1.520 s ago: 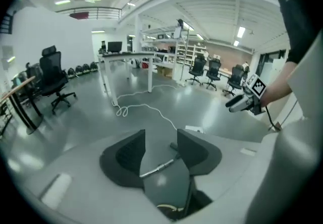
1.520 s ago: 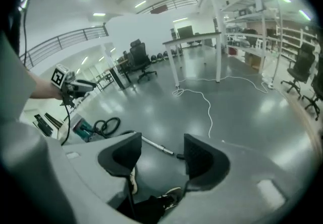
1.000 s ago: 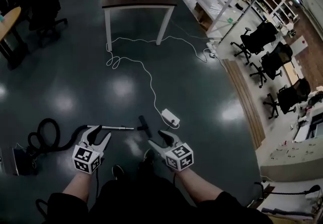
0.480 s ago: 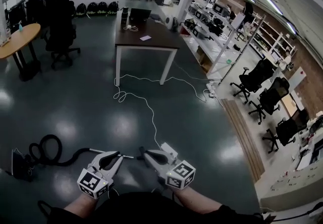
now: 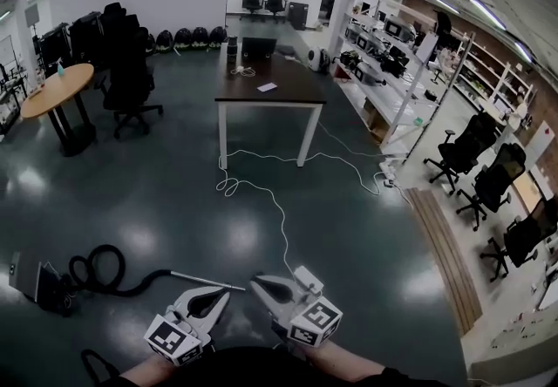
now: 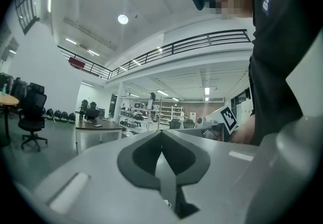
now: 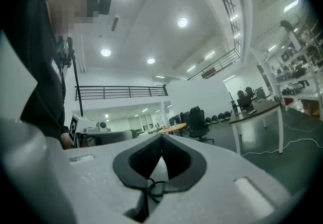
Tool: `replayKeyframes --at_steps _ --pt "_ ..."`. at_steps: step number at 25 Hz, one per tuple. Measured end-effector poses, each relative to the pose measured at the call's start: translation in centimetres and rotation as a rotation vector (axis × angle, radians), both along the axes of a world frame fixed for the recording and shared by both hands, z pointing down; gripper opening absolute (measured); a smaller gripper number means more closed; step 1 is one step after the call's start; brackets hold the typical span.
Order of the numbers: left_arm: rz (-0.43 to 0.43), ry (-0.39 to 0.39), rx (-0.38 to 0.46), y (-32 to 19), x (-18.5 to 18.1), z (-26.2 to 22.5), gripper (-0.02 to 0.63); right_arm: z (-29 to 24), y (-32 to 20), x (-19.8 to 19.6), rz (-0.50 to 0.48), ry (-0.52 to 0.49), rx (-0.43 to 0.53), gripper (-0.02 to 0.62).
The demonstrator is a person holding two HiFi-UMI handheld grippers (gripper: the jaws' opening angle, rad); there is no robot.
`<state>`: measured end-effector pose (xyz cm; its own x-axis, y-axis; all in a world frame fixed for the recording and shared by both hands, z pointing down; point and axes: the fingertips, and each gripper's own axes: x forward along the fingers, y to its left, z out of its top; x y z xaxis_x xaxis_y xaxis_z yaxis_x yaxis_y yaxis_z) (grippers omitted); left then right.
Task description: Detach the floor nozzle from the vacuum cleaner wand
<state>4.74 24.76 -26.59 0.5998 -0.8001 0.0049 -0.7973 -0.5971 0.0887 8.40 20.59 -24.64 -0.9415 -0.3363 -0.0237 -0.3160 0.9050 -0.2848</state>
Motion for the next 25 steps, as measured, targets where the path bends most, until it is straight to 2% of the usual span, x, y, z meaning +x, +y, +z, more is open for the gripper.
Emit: replayKeyframes --at_steps 6,16,25 --pt "0.026 -0.027 -0.029 1.1 1.5 1.2 0.002 0.9 1.2 0.8 0.0 0.005 -0.04 0.002" --pt "0.035 -0.003 -0.031 1.2 1.6 2.1 0.002 0.1 1.7 0.5 0.006 0.017 -0.01 0.002" --pt "0.062 -0.047 -0.028 1.8 1.6 1.7 0.002 0.4 2.1 0.2 0.012 0.036 -0.007 0.002"
